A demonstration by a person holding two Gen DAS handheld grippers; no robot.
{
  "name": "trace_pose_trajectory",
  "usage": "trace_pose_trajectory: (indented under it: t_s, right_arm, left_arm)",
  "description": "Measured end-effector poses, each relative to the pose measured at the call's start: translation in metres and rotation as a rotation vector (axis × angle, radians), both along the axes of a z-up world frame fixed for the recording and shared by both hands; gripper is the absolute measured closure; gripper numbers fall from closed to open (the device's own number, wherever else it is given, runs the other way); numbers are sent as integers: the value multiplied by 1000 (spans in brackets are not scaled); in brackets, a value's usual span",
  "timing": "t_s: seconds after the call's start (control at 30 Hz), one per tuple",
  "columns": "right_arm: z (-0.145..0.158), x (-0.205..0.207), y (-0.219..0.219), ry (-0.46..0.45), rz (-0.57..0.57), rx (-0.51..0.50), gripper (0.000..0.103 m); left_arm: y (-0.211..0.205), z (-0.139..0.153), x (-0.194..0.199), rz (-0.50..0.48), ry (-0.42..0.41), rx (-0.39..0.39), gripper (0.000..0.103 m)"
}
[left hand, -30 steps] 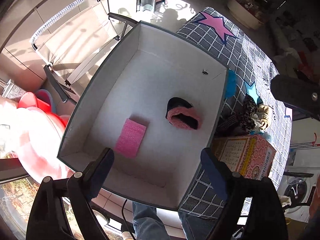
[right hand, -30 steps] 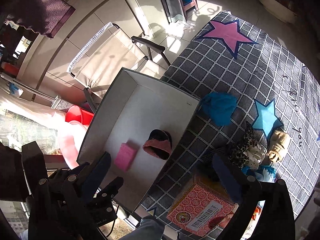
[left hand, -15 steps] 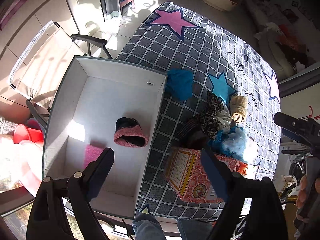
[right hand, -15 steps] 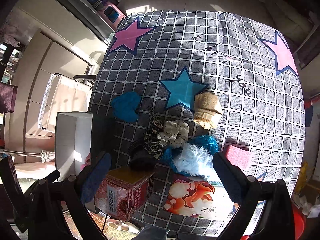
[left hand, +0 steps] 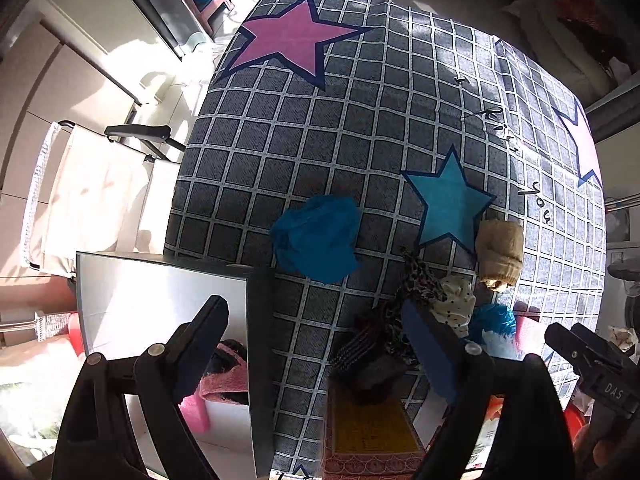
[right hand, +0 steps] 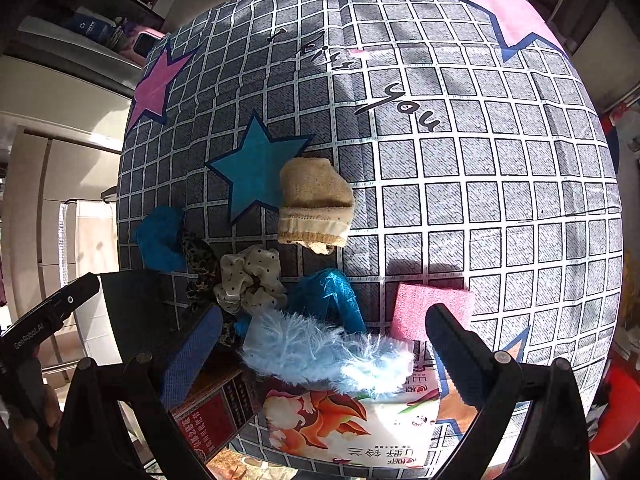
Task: Organize soft objects
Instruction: 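Grasp the blue cloth with the left tool while the right tool grasps the beige sock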
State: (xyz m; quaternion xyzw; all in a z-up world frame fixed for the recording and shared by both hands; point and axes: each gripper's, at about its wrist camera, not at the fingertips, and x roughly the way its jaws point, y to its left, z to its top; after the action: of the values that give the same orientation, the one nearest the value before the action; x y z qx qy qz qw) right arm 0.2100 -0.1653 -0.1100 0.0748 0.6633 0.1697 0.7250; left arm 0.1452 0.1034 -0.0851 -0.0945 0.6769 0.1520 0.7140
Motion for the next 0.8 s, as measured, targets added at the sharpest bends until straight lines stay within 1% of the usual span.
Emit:
trace_pose_trajectory:
  t_s: [0.07, 0.17, 0.33, 0.47, 0.57, 0.8]
  right_arm:
    - [-9, 9, 3, 12, 1, 4, 0]
    - [-20, 24, 10, 20, 11, -4, 0]
    - [-37, 44, 21, 25, 28, -10, 0]
    - [-53, 56, 31, 30, 52, -19, 0]
    - [-63, 61, 40, 28, 78, -26, 0]
    - [-75, 65, 65, -4, 151, -58, 0]
  left_arm:
    - [-1, -16, 17, -16, 29, 20, 12]
    - [0, -43, 39, -34, 97, 53, 12]
    - [7, -81, 60, -51, 178, 75, 12]
    - [13, -107, 68, -48, 237, 66, 12]
    - [18, -125, 70, -19, 274, 50, 12]
    - [27, -149, 69, 2, 325, 38, 12]
